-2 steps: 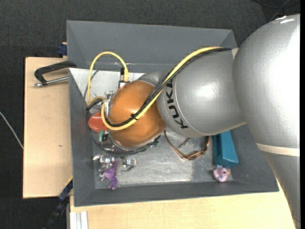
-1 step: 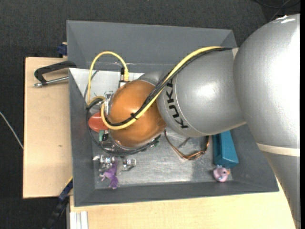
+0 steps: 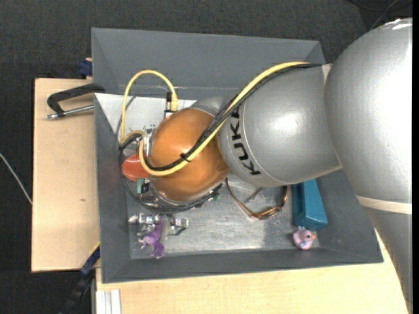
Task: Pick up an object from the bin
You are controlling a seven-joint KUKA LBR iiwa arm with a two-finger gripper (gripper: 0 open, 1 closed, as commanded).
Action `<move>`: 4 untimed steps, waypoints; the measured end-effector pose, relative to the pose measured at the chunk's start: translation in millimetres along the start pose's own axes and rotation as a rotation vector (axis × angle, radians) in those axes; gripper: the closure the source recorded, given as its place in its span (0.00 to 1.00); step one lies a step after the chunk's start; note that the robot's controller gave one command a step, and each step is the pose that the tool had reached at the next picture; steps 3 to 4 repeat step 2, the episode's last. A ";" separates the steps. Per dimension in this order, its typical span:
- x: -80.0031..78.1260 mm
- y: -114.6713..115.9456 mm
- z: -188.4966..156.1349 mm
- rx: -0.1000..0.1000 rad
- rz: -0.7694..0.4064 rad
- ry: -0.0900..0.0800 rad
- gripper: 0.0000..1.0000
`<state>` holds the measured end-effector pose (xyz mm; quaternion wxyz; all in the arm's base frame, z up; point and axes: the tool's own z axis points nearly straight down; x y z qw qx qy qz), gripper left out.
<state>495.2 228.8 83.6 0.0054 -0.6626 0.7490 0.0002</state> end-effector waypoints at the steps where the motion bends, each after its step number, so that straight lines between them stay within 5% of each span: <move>1: 0.4 1.7 -11.5 -0.008 0.000 0.005 1.00; 4: -0.4 1.1 -32.1 -0.007 0.001 0.004 1.00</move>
Offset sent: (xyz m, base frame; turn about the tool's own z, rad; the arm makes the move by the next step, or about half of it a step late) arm 0.0001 0.0000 0.0467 0.0000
